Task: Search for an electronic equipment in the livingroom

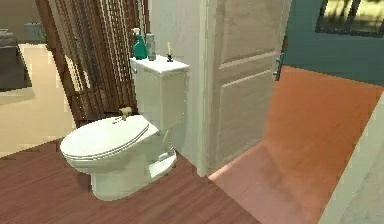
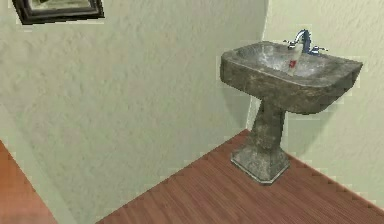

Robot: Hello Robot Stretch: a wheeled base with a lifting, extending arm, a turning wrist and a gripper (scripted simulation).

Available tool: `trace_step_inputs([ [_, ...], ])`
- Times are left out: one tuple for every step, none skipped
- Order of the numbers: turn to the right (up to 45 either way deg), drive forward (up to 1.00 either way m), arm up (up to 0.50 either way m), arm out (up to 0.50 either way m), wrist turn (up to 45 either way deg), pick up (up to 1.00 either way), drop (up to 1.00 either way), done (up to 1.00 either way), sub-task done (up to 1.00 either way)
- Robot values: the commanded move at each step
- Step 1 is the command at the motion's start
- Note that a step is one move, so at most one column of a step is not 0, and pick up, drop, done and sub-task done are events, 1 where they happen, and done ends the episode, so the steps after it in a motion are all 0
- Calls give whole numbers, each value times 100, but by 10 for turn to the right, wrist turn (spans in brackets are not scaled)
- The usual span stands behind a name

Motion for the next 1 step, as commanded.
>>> trace_step_inputs([
  [240, 0, 0, 0, 0, 0, 0, 0, 0],
])
